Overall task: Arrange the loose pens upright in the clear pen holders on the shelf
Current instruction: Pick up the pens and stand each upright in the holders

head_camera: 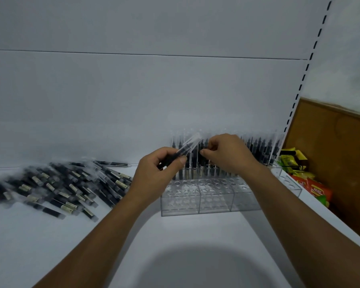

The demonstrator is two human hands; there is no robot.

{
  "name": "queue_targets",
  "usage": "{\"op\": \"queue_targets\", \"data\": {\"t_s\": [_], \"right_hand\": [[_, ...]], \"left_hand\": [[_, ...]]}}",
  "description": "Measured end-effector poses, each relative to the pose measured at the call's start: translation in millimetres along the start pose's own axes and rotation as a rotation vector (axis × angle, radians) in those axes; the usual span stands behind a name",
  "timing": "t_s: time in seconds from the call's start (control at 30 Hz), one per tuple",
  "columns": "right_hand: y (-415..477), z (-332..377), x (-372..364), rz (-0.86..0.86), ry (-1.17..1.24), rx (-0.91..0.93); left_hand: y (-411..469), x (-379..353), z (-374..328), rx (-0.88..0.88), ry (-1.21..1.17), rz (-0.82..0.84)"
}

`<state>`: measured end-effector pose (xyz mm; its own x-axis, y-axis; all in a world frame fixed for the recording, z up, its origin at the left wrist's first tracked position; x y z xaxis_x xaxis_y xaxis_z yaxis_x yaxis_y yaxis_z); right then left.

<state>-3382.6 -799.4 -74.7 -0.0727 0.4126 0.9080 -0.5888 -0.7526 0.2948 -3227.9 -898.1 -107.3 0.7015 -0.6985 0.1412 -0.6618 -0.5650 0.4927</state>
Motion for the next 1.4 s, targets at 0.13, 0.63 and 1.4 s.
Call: {"op": "queue_targets", "data": {"t_s": [0.13, 0.63, 1.4], "right_hand": [[-4, 2, -12, 0.041, 0.012, -0.011], [-39, 2, 10, 0.046, 1.010, 0.017], [-17, -44, 40, -0.364, 0.634, -0.067]], "left_hand": [[-1, -1, 0, 0.002, -0.007, 0.006], [15, -17, -25, -0.038, 0.034, 0.121], [2, -14, 0, 0.018, 0.079, 0.079]]}}
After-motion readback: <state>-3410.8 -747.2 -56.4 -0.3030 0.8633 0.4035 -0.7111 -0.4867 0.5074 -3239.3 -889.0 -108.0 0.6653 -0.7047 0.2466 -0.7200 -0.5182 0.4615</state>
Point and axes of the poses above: each hand's wrist, its own y-axis towards the middle knuckle, its own x-axis out of the back of the hand, z = x × y, the point moved 7 cm from there along y, towards the middle knuckle, and after that the axes turned 4 degrees about -y, right-handed, at the moved point
